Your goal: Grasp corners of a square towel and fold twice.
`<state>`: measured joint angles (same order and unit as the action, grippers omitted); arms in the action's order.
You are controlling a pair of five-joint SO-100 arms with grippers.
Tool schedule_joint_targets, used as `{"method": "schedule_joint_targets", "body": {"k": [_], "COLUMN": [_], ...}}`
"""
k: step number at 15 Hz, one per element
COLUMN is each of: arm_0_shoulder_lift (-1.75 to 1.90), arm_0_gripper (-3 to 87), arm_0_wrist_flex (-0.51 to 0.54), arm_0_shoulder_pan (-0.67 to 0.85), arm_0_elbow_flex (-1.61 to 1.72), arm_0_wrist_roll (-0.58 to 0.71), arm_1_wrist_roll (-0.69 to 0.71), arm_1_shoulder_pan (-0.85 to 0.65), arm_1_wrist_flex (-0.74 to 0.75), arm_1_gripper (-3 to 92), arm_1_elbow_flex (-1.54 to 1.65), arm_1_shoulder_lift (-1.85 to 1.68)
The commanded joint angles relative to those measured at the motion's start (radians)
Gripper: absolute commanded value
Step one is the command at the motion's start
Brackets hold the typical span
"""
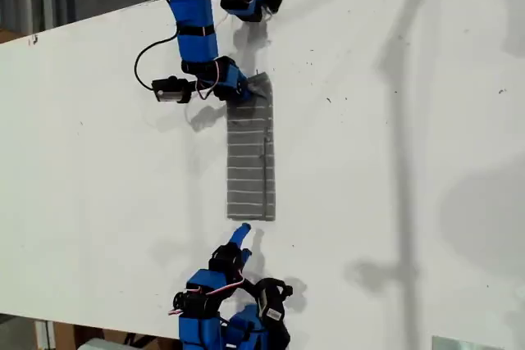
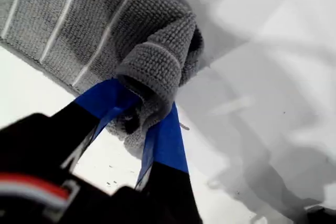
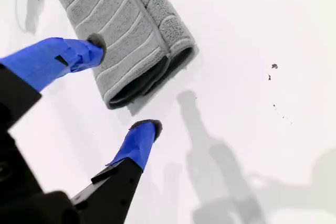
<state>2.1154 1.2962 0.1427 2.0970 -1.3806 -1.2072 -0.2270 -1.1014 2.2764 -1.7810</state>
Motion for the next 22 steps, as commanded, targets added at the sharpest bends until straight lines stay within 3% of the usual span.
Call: {"method": "schedule_joint_targets", "body": {"k": [1,11,16,19,22], "arm_0_shoulder_lift": [0.023,0.094,0.129,0.124,0.069], "arm_0_gripper": [27.2,26.0,24.8,24.5,24.4], "arm_0_wrist_flex": [0.003,0.043,0.087,0.061,0.015], "arm_0_shoulder_pan": [-0.011,0.029,0.064,0.058,0.040], "arm_0_elbow_flex": [-0.028,0.021,0.054,0.064,0.041], "arm_0_wrist_roll": [-0.011,0.003,0.095,0.114,0.098], "arm_1_wrist_roll": [0.003,0.178,0.222,0.232,0.164], "arm_1_shoulder_pan": [0.020,0.026,0.049,0.044,-0.003], "arm_1_wrist_flex": [-0.063,-0.394,-0.468,-0.460,-0.509], "arm_1_gripper": [-0.1,-0.1,-0.1,-0.1,-0.1], "arm_1_elbow_flex": [-0.067,-0.830,-1.308,-1.341,-1.150], "arm_1_shoulder_lift": [-0.067,0.285,0.623,0.617,0.448]}}
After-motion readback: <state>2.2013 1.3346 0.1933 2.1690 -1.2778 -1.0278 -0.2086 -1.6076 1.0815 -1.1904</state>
